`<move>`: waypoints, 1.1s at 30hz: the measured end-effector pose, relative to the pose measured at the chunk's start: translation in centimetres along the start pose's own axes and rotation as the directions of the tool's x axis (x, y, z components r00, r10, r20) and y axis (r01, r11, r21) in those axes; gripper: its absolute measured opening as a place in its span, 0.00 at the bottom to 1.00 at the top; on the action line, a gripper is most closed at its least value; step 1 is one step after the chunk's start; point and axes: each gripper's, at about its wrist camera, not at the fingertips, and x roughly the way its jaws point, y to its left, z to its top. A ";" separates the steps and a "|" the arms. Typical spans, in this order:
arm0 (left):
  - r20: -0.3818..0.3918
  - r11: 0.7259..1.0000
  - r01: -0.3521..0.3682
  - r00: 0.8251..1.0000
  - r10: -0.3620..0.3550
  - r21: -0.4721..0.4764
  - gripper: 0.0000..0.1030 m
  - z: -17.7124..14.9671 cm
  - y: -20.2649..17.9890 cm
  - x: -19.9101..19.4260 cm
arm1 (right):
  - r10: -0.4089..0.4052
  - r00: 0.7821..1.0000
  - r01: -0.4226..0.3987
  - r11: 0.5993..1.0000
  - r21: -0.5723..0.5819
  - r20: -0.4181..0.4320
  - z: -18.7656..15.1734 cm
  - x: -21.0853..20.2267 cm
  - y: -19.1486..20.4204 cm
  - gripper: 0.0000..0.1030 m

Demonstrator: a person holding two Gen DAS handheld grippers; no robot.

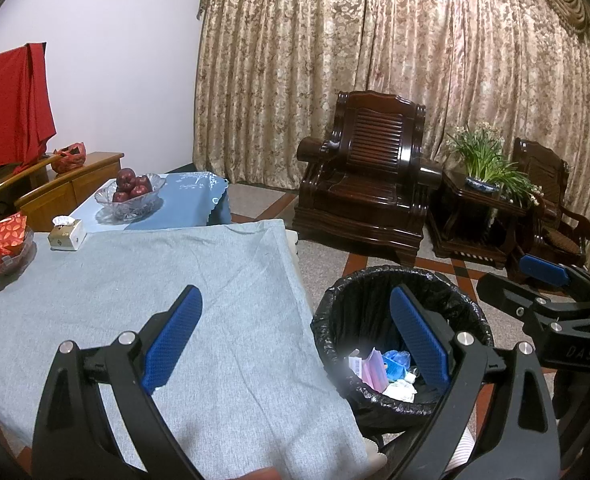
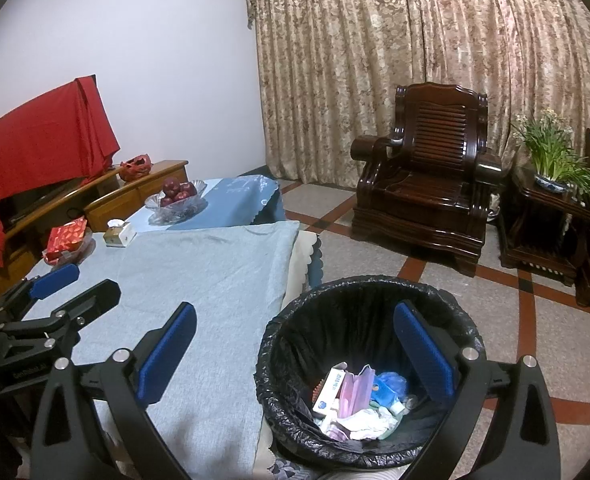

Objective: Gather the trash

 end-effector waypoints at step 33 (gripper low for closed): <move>-0.006 1.000 -0.002 1.000 0.002 -0.002 0.90 0.3 0.1 -0.2 | -0.002 1.000 0.002 1.000 -0.003 -0.004 -0.4 0.2 -0.3 0.94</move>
